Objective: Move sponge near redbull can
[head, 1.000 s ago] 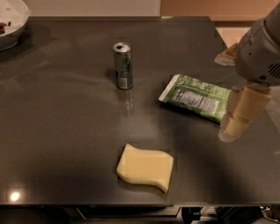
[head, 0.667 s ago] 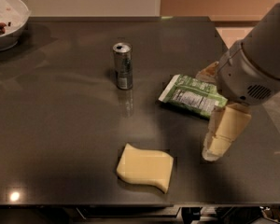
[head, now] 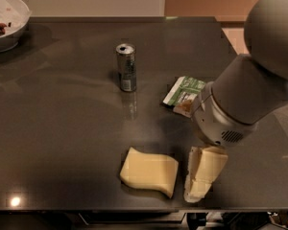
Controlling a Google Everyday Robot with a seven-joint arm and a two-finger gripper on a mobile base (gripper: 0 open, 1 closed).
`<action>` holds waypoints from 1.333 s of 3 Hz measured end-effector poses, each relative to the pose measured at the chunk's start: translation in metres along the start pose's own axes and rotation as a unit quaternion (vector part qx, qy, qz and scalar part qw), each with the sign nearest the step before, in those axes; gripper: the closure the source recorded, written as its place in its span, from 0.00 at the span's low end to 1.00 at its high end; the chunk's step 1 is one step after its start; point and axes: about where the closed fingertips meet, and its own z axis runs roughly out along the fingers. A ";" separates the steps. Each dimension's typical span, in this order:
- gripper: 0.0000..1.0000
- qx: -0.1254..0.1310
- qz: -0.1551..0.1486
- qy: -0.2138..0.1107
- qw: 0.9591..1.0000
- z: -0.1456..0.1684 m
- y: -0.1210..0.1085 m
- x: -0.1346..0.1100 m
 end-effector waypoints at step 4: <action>0.19 -0.029 -0.023 0.001 0.999 0.054 0.035 -0.022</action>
Offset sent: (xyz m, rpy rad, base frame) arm -0.0384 0.0477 -0.0472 -0.0050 0.0077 0.0950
